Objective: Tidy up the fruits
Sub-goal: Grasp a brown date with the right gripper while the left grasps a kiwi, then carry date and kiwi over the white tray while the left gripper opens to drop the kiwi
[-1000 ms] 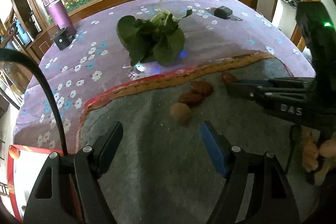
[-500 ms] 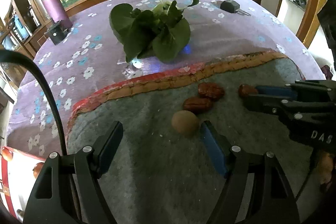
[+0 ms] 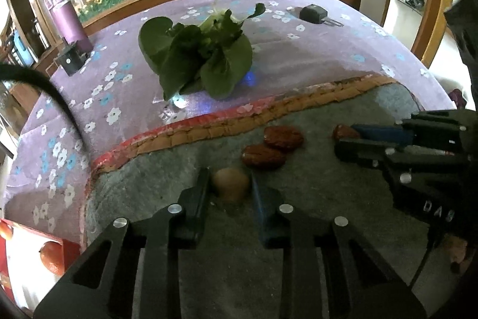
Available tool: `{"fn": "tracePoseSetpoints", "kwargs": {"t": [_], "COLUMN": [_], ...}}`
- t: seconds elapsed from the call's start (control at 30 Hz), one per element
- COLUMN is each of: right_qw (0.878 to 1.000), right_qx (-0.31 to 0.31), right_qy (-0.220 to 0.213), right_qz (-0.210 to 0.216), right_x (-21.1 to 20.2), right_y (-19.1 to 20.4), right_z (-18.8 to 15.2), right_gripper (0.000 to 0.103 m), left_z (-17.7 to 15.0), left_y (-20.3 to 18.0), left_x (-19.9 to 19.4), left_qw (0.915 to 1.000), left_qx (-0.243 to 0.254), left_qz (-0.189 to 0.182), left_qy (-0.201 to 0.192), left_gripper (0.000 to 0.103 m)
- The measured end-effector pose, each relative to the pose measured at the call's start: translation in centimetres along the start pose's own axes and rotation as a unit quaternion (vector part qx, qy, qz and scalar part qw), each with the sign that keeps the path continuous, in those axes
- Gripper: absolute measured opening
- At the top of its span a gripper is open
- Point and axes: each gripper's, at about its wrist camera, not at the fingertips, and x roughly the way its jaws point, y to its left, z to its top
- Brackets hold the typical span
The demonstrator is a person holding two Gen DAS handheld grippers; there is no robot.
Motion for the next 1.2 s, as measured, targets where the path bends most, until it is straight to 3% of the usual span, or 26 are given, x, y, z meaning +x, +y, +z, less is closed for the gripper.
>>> {"fn": "tracePoseSetpoints", "kwargs": {"t": [0.23, 0.6, 0.93, 1.2], "right_qw": [0.999, 0.991, 0.983, 0.981], "right_qx": [0.039, 0.082, 0.067, 0.035], "right_qy": [-0.006, -0.061, -0.107, -0.108], "right_qz": [0.031, 0.089, 0.134, 0.155], "right_x": [-1.0, -5.5, -10.0, -11.1], "right_y": [-0.9, 0.0, 4.2, 8.7], "right_z": [-0.4, -2.4, -3.7, -4.0], "right_gripper": [0.019, 0.019, 0.019, 0.019], "left_z": [-1.2, -3.4, -5.6, -7.7], "left_y": [-1.1, -1.1, 0.5, 3.0], "left_x": [-4.3, -13.1, -17.6, -19.5], "left_qw": [0.9982, 0.988, 0.9793, 0.9743], "left_qx": [0.017, 0.023, 0.0, -0.028], "left_qz": [0.032, 0.077, 0.102, 0.124], "left_qy": [-0.047, -0.132, -0.174, -0.186], "left_gripper": [0.023, 0.024, 0.024, 0.024]}}
